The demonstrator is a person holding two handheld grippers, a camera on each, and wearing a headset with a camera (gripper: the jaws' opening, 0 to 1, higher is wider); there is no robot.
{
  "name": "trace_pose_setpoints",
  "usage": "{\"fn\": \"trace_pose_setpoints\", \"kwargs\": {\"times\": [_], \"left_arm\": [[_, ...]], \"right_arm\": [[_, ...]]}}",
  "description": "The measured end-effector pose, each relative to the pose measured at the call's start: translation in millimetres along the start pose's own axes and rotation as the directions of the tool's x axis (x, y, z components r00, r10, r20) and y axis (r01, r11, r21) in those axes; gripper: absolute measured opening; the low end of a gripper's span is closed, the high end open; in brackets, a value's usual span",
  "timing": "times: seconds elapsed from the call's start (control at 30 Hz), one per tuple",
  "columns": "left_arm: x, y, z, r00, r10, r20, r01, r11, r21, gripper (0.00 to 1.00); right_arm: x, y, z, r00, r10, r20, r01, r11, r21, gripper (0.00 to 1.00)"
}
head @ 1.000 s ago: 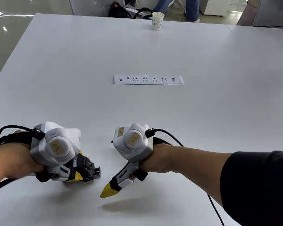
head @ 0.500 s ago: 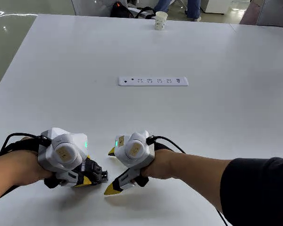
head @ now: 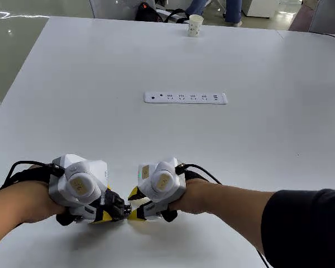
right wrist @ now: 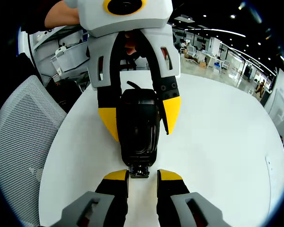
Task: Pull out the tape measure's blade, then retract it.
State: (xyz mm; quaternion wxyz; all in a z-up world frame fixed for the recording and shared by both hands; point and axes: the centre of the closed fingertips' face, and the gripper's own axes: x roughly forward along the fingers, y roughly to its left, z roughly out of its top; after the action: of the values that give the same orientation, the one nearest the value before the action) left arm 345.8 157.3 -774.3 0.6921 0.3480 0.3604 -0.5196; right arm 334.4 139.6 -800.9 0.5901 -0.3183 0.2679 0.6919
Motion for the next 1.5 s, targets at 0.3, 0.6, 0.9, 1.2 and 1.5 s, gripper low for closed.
{"fn": "trace_pose_setpoints", "kwargs": {"times": [0.3, 0.6, 0.9, 1.2, 1.5], "left_arm": [[-0.2, -0.1, 0.1, 1.0, -0.002, 0.001, 0.002, 1.0, 0.001, 0.31], [-0.7, 0.1, -0.2, 0.9999, -0.011, 0.005, 0.011, 1.0, -0.002, 0.31], [-1.7, -1.3, -0.8, 0.9998, -0.017, 0.007, 0.017, 1.0, 0.005, 0.31], [-1.8, -0.8, -0.8, 0.9998, -0.017, 0.01, 0.017, 1.0, -0.002, 0.31], [-1.3, -0.6, 0.7, 0.9998, -0.011, 0.015, 0.011, 1.0, -0.008, 0.31]], "right_arm": [[7.6, 5.3, 0.9, 0.9997, 0.019, -0.014, -0.02, 0.999, -0.041, 0.12], [6.2, 4.4, 0.2, 0.9995, 0.03, -0.012, -0.03, 1.0, -0.01, 0.09], [4.8, 4.4, -2.1, 0.9997, 0.023, -0.005, -0.023, 1.0, -0.006, 0.09], [4.4, 3.9, -2.8, 0.9997, 0.022, 0.014, -0.022, 1.0, 0.0, 0.09], [-1.9, 3.0, -10.3, 0.9996, 0.023, 0.015, -0.023, 1.0, 0.003, 0.09]]}}
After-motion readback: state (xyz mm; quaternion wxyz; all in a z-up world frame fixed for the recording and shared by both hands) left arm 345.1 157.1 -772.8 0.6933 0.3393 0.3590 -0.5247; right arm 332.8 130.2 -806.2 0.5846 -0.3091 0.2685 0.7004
